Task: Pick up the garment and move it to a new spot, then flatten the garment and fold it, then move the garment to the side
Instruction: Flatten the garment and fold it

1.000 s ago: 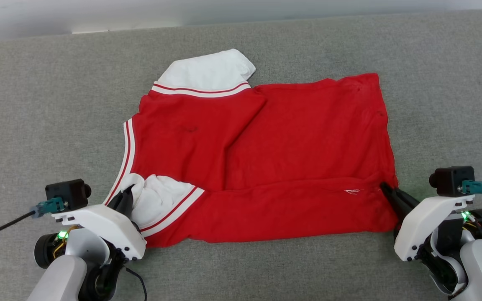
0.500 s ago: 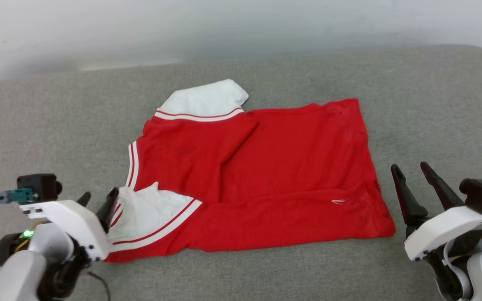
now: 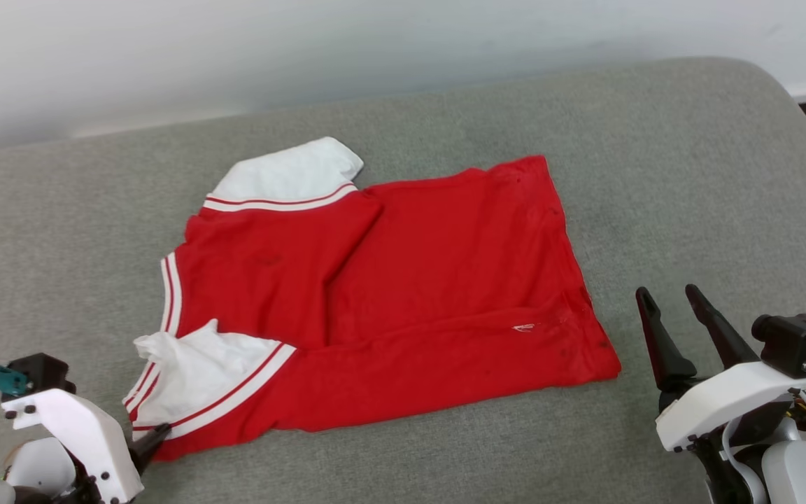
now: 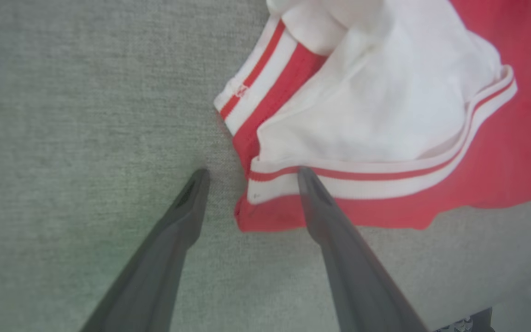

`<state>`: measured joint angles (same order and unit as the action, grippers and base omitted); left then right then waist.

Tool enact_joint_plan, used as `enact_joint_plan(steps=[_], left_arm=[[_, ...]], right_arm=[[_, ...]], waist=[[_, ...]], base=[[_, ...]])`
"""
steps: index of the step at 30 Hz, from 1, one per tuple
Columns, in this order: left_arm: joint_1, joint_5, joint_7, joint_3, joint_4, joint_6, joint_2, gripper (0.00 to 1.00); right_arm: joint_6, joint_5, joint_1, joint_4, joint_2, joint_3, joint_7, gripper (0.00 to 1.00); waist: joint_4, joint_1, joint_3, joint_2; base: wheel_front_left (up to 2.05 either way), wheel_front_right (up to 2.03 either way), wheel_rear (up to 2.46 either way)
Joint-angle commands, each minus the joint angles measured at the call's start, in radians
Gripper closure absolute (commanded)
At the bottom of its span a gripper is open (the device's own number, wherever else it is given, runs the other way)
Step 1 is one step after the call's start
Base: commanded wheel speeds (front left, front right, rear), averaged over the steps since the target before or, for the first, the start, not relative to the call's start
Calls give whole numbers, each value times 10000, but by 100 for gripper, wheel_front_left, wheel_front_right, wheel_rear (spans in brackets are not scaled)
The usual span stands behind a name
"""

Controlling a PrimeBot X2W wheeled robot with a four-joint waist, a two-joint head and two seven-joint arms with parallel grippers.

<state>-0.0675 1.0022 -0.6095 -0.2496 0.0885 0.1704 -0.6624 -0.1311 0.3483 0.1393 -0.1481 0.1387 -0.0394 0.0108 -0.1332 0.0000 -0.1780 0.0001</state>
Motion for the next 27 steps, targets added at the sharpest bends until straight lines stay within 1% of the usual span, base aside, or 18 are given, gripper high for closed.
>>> enact_joint_plan(steps=[1, 5, 6, 7, 8, 10, 13, 14, 16, 19, 22, 23, 24, 27], left_arm=[[89, 118, -44, 22, 59, 26, 102, 0], [158, 492, -272, -97, 314, -147, 379, 0], [166, 550, -368, -193, 338, -185, 469, 43], [165, 641, -447, -252, 363, -230, 578, 69], [166, 707, -504, -312, 377, -270, 675, 100], [128, 736, -425, -351, 362, -325, 788, 100], [40, 596, -191, -270, 263, -395, 685, 100], [-15, 587, -77, -202, 185, -406, 719, 100], [-123, 506, 133, -88, 37, -463, 667, 100], [-303, 303, 420, -4, -274, -490, 563, 100], [-450, 33, 641, 1, -681, -418, 493, 100], [-450, 33, 641, 1, -681, -418, 493, 100], [-487, -110, 757, -8, -935, -382, 481, 100], [-608, -239, 844, -47, -1274, -295, 499, 100]], right_arm=[[7, 108, 11, 20, -86, -10, 1, 0], [7, 298, 82, -185, -45, 36, 56, 0], [5, 319, 114, -235, -4, 51, 54, 0], [5, 361, 156, -274, 32, 85, 29, 0], [5, 391, 183, -336, 64, 146, 52, 0], [5, 461, 256, -404, 170, 225, 119, 0], [5, 651, 286, -511, 333, 277, 383, 0], [7, 871, 298, -537, 357, 272, 556, 0], [5, 1228, 370, -613, 523, 243, 1080, 0], [5, 1621, 516, -792, 904, 5, 2255, 0], [5, 1973, 636, -991, 1296, -264, 3465, 0], [5, 1973, 636, -991, 1296, -264, 3465, 0], [5, 2068, 738, -1128, 1452, -498, 4188, 0], [5, 2251, 1078, -1289, 1442, -842, 4913, 0]], waist=[[-177, 0, -250, -1], [-302, 0, -508, -1], [-313, 0, -531, -1], [-321, 0, -552, -1], [-322, 0, -563, -1], [-299, 0, -535, -1], [-203, 0, -420, -1], [-157, 0, -376, -1], [-64, 0, -293, -1], [108, 0, -202, -1], [311, 0, -185, -1], [311, 0, -185, -1], [440, 0, -235, -1], [606, 0, -369, -1]], base=[[0, 0, 0], [0, 0, 0], [0, 0, 0], [0, 0, 0], [0, 0, 0], [0, 0, 0], [0, 0, 0], [0, 0, 0], [0, 0, 0], [0, 0, 0], [0, 0, 0], [0, 0, 0], [0, 0, 0], [0, 0, 0]])
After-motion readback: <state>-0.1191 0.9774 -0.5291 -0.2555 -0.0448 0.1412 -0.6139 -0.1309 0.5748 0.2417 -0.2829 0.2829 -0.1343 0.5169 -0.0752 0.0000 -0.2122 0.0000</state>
